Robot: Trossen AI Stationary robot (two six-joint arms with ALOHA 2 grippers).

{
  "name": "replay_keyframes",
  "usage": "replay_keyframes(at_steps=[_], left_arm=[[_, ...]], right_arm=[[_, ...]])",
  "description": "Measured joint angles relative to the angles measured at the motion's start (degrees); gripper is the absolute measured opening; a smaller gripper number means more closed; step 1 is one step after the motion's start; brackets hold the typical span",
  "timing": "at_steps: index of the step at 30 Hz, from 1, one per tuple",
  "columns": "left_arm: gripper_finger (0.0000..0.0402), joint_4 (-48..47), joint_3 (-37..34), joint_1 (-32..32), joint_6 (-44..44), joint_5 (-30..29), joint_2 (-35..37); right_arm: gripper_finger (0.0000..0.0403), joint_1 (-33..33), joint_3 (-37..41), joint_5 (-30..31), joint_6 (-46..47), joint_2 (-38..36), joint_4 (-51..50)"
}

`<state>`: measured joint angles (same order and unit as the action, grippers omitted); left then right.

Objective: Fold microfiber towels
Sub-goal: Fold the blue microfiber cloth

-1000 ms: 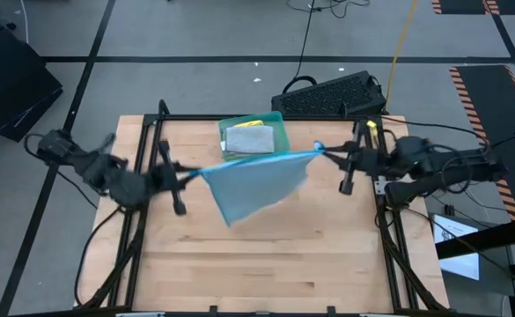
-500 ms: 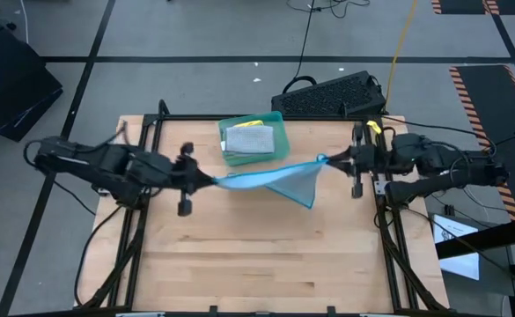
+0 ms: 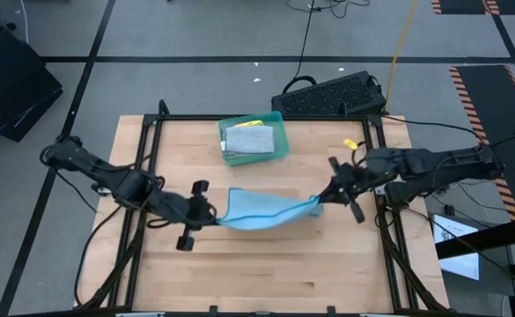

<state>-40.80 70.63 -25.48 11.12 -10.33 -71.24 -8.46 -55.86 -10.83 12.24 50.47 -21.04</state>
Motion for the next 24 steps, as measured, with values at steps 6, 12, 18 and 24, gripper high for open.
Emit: replay_keyframes(at_steps=[6, 12, 18, 24], left_arm=[[0.0008, -0.32, 0.00, -4.56, 1.42, -6.66, 0.17], [0.0006, 0.66, 0.00, -4.74, 1.48, -16.21, 0.26], [0.0009, 1.92, -0.02, -1.75, 0.54, -25.81, 1.18], [0.0008, 4.34, -0.02, 1.80, -1.07, -25.12, 1.92]], right_arm=[[0.0002, 0.24, -2.07, 5.18, -0.94, 5.04, -0.87], [0.0002, 8.79, -11.23, 6.32, -7.32, 7.36, -1.34], [0.0002, 21.32, -19.75, 2.51, -9.89, 9.47, -1.94], [0.0002, 26.79, -22.33, -11.82, -5.07, 11.32, -2.46]])
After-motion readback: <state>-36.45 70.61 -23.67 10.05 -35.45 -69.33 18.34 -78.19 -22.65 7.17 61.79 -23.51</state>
